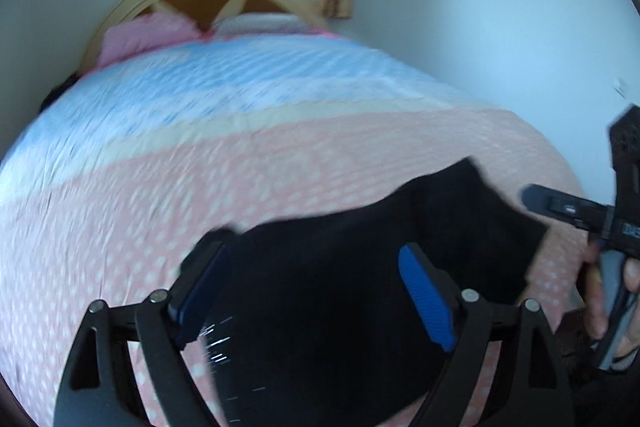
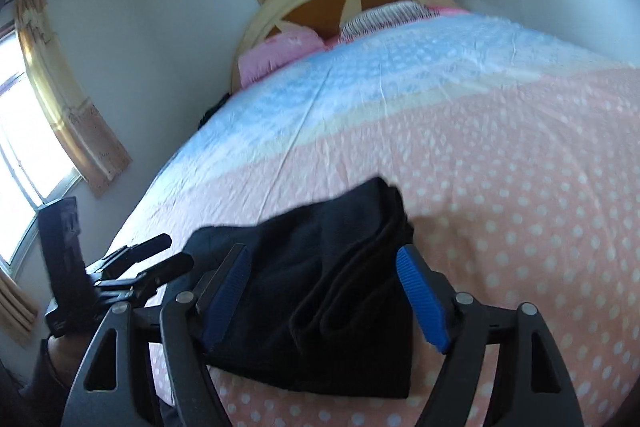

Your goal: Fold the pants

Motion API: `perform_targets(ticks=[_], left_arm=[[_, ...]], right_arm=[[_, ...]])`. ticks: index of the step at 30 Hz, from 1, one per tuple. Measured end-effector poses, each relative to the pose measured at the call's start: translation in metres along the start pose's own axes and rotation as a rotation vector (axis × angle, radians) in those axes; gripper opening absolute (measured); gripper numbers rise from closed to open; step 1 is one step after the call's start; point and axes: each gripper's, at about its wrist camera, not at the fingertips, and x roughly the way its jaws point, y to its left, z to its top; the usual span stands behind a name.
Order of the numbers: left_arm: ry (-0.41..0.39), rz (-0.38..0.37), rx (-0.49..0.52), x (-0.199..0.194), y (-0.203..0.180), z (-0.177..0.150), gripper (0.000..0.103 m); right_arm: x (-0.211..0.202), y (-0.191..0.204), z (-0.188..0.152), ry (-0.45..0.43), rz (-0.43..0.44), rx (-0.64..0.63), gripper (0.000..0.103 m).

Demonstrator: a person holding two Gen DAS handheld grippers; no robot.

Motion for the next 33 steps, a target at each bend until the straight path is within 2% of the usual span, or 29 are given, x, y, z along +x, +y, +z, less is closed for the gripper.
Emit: perform_targets(ticks=[1, 2, 3, 4, 8, 11, 12, 16, 18, 20, 22, 23, 24, 26, 28, 31, 33], left_arm=[[0.015, 0.009, -0.028, 0.005, 0.010, -0.006, 0.089], [0.038, 0.030, -0.048, 0.011, 0.019, -0.013, 0.089], [0.055, 0.045, -0.056, 0.015, 0.025, -0.018, 0.089], [0.071, 0.052, -0.069, 0.021, 0.032, -0.023, 0.089], [0.086, 0.002, -0.137, 0.022, 0.047, -0.039, 0.092], [0.082, 0.003, -0.127, 0.021, 0.046, -0.041, 0.096], [0.087, -0.006, -0.132, 0.020, 0.046, -0.042, 0.096], [0.088, -0.005, -0.138, 0.018, 0.047, -0.043, 0.096], [0.078, 0.006, -0.130, 0.016, 0.050, -0.043, 0.096], [0.064, 0.024, -0.122, 0.010, 0.051, -0.044, 0.096], [0.047, 0.031, -0.132, 0.007, 0.056, -0.040, 0.096], [0.035, 0.036, -0.135, 0.006, 0.060, -0.036, 0.096], [0.029, 0.049, -0.132, 0.007, 0.062, -0.030, 0.096], [0.020, 0.096, -0.124, 0.010, 0.068, -0.019, 0.096], [0.034, 0.152, -0.115, 0.021, 0.075, -0.013, 0.096], [0.091, 0.174, -0.118, 0.040, 0.084, -0.013, 0.097], [0.090, 0.180, -0.112, 0.045, 0.085, -0.016, 0.101]], right_arm=[[0.005, -0.003, -0.003, 0.030, -0.015, 0.003, 0.045], [0.009, -0.007, -0.005, 0.056, -0.022, 0.011, 0.025], [0.011, -0.013, -0.009, 0.075, -0.023, 0.029, 0.018], [0.012, -0.016, -0.011, 0.087, -0.019, 0.042, 0.017], [0.003, -0.030, -0.021, 0.118, 0.019, 0.098, 0.015], [0.005, -0.043, -0.025, 0.138, -0.009, 0.115, 0.016], [0.011, -0.049, -0.027, 0.160, 0.000, 0.129, 0.017], [0.009, -0.056, -0.028, 0.135, 0.007, 0.142, 0.028], [0.000, -0.050, -0.024, 0.091, -0.045, 0.115, 0.041], [-0.012, -0.037, -0.018, 0.025, -0.084, 0.070, 0.042], [-0.019, -0.018, -0.011, -0.025, -0.067, 0.012, 0.043], [-0.019, -0.007, -0.008, -0.046, -0.059, -0.025, 0.046], [-0.017, 0.006, -0.004, -0.057, -0.047, -0.062, 0.056], [-0.002, 0.028, 0.003, -0.042, 0.007, -0.121, 0.066], [0.019, 0.035, 0.007, -0.013, 0.059, -0.119, 0.066], [0.061, 0.020, 0.005, 0.076, -0.018, -0.043, 0.066], [0.068, 0.013, -0.001, 0.083, -0.006, -0.033, 0.066]])
